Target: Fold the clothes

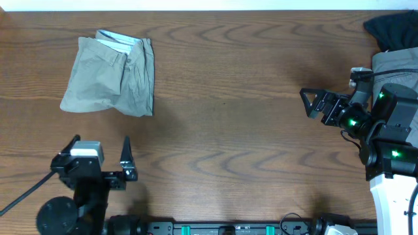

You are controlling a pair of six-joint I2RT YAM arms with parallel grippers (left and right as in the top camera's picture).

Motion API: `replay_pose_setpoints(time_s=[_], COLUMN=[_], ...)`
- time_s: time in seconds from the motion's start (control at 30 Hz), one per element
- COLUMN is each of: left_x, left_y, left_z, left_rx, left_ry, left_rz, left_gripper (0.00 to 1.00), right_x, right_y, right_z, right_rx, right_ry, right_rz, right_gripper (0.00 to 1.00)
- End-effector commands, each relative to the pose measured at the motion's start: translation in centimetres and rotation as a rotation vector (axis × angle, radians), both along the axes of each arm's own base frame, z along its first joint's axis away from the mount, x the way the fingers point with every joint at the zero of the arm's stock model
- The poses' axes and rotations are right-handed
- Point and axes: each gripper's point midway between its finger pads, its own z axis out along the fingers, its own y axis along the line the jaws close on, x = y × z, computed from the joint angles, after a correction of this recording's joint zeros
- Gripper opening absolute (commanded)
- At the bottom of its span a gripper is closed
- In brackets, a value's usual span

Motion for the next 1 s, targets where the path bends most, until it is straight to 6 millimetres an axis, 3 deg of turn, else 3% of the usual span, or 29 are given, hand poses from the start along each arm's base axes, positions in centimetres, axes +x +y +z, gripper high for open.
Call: replay_pose_setpoints(time_s=[0.0,0.3,0.73,0.97], left_x=[0.3,0.6,1.6,3.2], left_y=[0.3,0.2,0.3,0.3], left_z=[-1.8,-6.2,-9.8,-14.9], left_rx=[0.02,0.006,0.006,0.005], left_ry=[-0.013,-0.031,-0.016,0.049], left_rz=[0.012,0.014,0.013,0.013], left_gripper=[0.98,0.98,0.98,0.98], right_x=[0.0,0.0,0.0,0.0], right_y=[-0.1,-0.1,-0.1,-0.1], right_z=[0.2,0.2,0.2,0.2], right_rx=[-0.003,-0.004,-0.004,-0.003], right_ry=[-0.005,-0.005,-0.005,-0.005], right_rz=[-0.001,-0.001,-0.001,-0.001], right_gripper=[0.99,0.99,0.99,0.99])
